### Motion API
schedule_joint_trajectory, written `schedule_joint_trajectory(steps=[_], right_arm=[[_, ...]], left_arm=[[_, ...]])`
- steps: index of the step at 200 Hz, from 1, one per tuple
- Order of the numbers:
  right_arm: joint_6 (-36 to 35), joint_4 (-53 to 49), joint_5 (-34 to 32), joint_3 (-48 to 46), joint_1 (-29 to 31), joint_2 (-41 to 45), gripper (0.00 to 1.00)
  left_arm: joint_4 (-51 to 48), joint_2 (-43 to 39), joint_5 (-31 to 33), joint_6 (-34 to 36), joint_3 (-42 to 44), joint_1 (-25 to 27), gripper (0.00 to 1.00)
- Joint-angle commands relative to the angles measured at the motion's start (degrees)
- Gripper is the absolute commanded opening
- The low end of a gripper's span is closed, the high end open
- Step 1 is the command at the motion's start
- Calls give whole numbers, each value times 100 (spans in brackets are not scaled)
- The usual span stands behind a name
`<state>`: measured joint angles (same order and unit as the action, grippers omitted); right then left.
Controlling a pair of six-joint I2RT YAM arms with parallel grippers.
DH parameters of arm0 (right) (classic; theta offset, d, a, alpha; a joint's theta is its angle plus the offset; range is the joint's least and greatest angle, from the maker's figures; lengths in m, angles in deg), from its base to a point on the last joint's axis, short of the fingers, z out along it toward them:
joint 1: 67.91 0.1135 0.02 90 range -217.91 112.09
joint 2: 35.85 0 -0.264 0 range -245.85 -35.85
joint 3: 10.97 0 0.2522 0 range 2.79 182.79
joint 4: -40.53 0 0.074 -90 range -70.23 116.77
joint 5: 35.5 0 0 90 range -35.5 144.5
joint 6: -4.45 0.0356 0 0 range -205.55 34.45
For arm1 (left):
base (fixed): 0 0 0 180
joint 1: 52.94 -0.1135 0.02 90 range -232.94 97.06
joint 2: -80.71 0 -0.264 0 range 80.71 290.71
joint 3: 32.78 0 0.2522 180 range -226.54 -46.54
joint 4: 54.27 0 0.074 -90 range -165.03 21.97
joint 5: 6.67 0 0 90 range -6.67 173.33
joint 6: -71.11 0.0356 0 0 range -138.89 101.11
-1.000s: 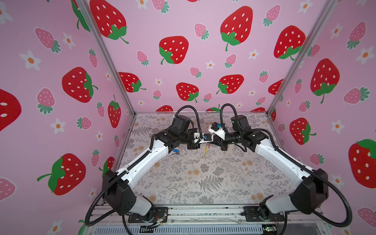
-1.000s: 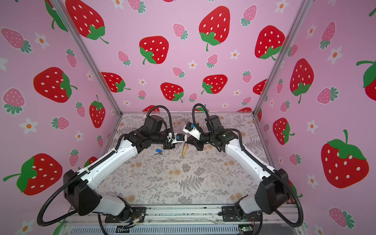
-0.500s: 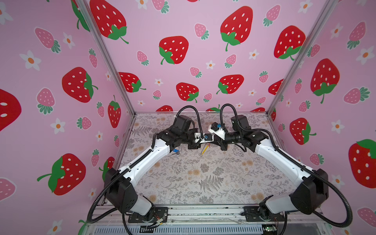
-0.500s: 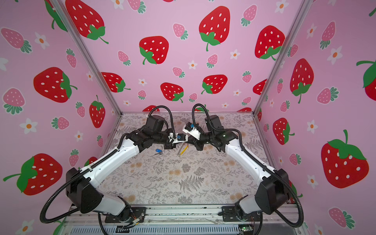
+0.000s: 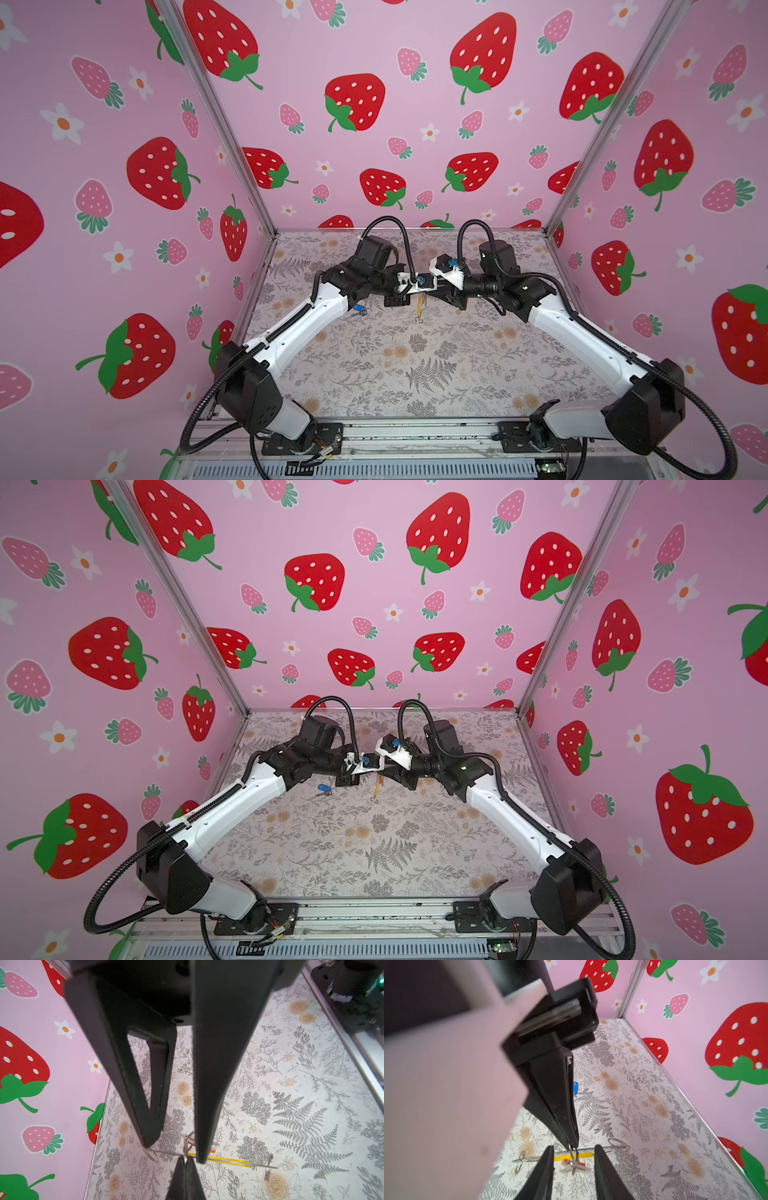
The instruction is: Put the keys on the keyring
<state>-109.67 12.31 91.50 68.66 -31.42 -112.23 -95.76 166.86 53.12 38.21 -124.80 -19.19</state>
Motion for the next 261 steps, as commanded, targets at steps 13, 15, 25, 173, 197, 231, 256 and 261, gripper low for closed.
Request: schedule_joint_trajectory(steps=[13,15,25,173,197,231,256,261], right_arm=[[-94,534,-129,-412,-23,360,35],[-80,550,-124,-427,-27,369,34],[-83,624,-127,-510,-28,419,34],[-183,1420,-367,-904,-32,730,19],[-252,1337,-351,-924,-31,710,17],[-313,1261,-476,-927,-34,655,17],[-339,1283,-575,-962,-31,660,17],[-339,1281,-592,-970,-32,653,17]], left_arm=[[302,-161,-457,-424,-142,-90,0],[320,-162,-476,-453,-127,-93,0],[399,-196,-520,-559,-87,-108,0],[1095,-424,-740,-1324,268,-126,0],[1153,-424,-732,-1375,267,-125,0],[1282,-457,-733,-1504,276,-127,0],[1308,-459,-737,-1553,274,-141,0],[1319,-463,-740,-1561,267,-141,0]])
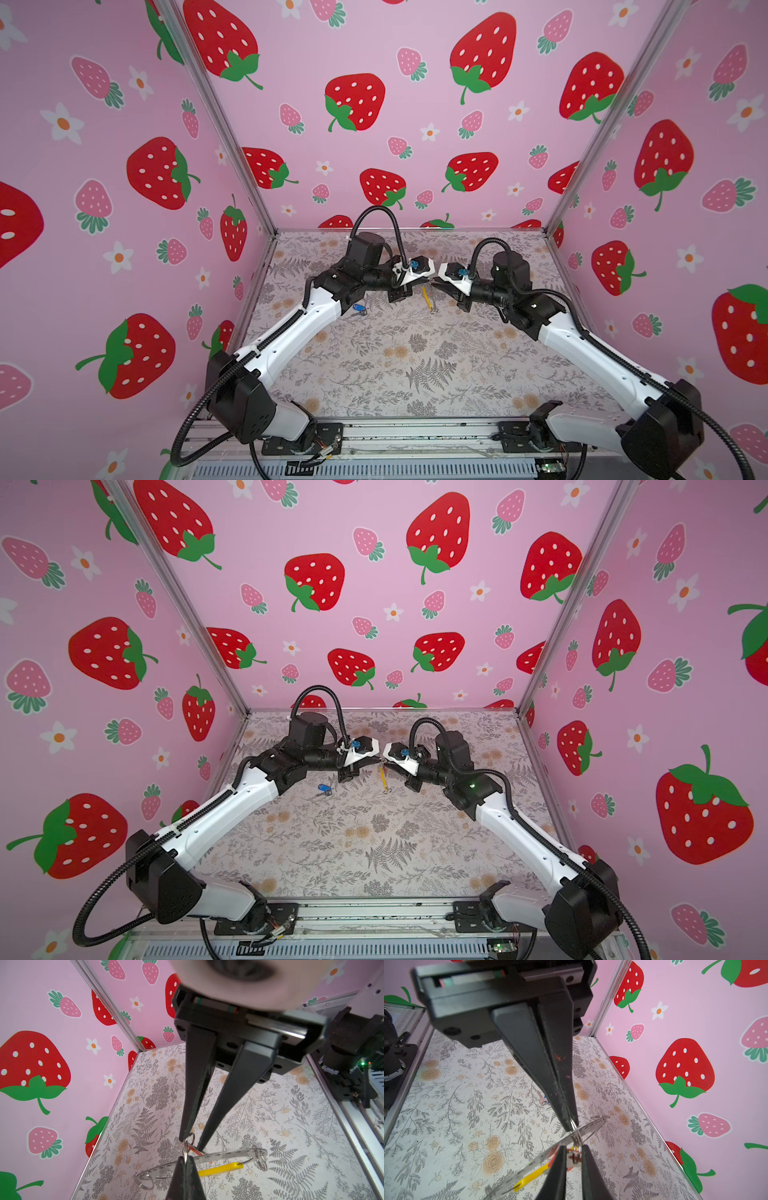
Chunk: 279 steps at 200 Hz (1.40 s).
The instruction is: Put the keys on the keyring
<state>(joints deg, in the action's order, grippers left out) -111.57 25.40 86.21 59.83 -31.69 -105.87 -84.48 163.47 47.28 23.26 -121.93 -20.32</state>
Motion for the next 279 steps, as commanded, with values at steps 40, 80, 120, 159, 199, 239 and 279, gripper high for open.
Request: schedule_joint_trajectory(steps=[40,80,120,159,199,239,279], right_arm=[[-132,78,-143,-120,-9,65,15],[-158,136,-175,-158,-5,103,10],[-183,158,-216,-166,-5,117,7],[-246,232,-323,-199,-2,144,4],[-355,282,-433,-248,11,142,0],[-521,280,-543,-194,51,120,0],[-650,194,-694,-131,86,40,0]], left_arm=[[193,-116,-149,-75,-3,-28,0],[207,-111,-139,-85,-10,-38,0],[254,-77,-147,-191,-28,-36,0],[694,-85,-134,-606,115,-32,0],[1556,-93,-166,-1359,456,-28,0],[2285,-85,-56,-1936,735,-15,0],[2739,-104,202,-2214,893,7,0]])
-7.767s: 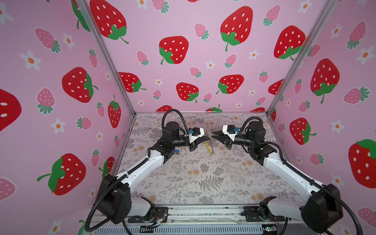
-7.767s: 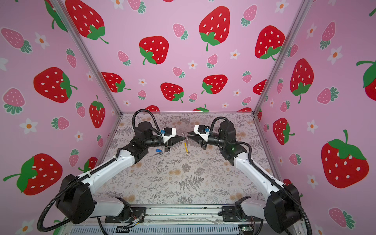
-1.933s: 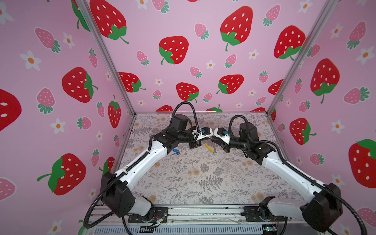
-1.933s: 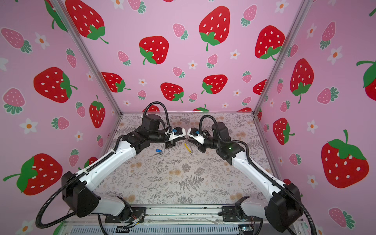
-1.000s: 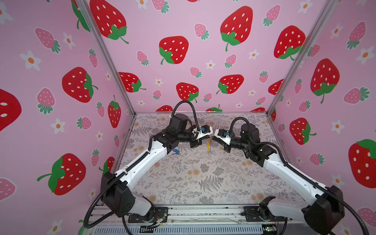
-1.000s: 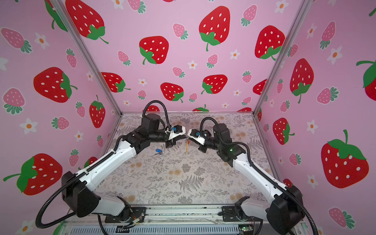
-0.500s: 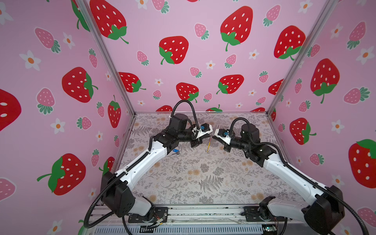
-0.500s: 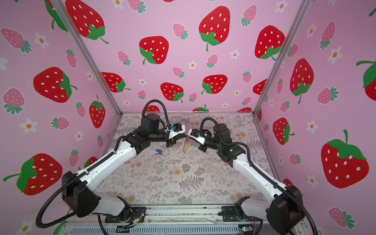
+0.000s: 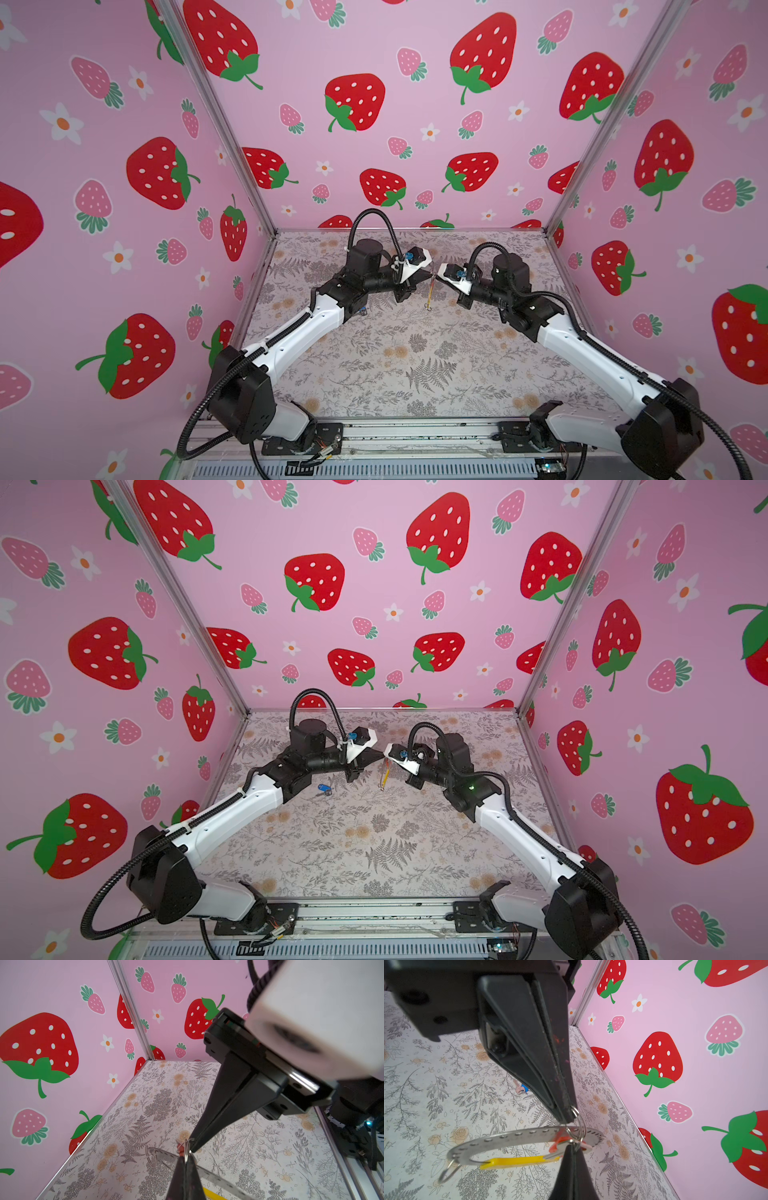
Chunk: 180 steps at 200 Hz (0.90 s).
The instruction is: Put the keys on the keyring
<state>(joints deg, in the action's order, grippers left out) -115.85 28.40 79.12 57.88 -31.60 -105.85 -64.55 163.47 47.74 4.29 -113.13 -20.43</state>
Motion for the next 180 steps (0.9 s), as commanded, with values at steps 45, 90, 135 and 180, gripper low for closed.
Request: schedule_joint_trajectory(steps=[45,90,135,180], right_arm=[[-329,-12,-471,31,104,80,1],[-634,53,-739,-16,105,199,1],[-1056,119,-773,-172,257,241,1],[-1658,146,-1526,-302,529,300,0]], left_arm=[[563,-95,231,-198,-67,49,0],[19,-14,147,87,-314,92,0],[363,110,165,-311,-352,180,0],[-253,222,133,-255,-680,203,0]])
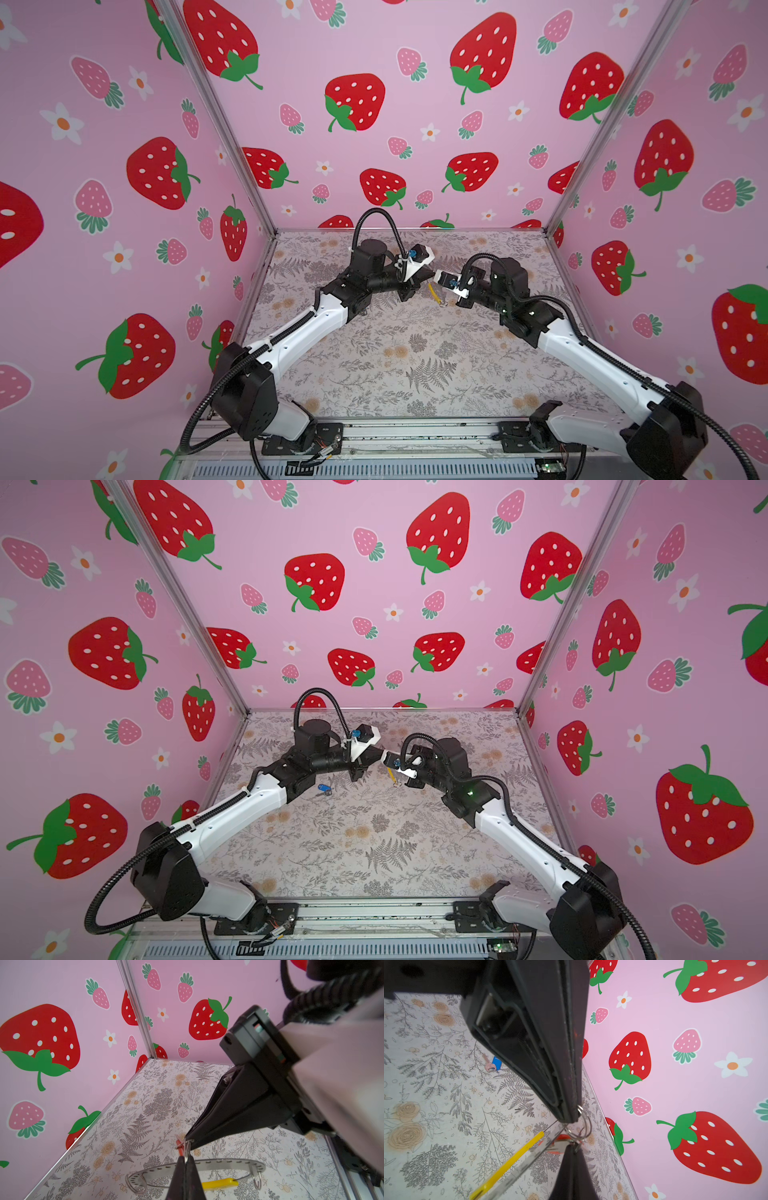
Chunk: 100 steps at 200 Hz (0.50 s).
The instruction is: Put the keys on the keyring
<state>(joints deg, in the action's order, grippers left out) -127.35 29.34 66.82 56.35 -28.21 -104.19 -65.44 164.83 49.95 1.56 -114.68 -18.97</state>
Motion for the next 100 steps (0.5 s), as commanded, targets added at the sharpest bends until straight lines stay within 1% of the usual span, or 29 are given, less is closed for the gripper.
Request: schedule_joint_trajectory(steps=[1,25,42,62,75,89,100], right_arm=[[-511,65,-311,-155,188,135,0],[-728,248,-548,-255,226,246,0],[-1030,261,-634,-338,263,314,0],[-1060,333,-675,-390,277,348,1],[-866,438,-639,-399,282,365,6],[-710,490,-579,-408,284,381,20],[-583,521,-542,-416,282,391,24]], left_arm=[[-181,87,-84,24,-525,56,0],[-259,84,-102,38,-523,48,0],[-285,99,-133,10,-519,43,0],[-266,107,-200,-14,-520,46,0],[-267,118,-256,-20,-523,47,0],[-260,109,-315,-1,-529,39,0],[-259,101,-326,12,-521,46,0]])
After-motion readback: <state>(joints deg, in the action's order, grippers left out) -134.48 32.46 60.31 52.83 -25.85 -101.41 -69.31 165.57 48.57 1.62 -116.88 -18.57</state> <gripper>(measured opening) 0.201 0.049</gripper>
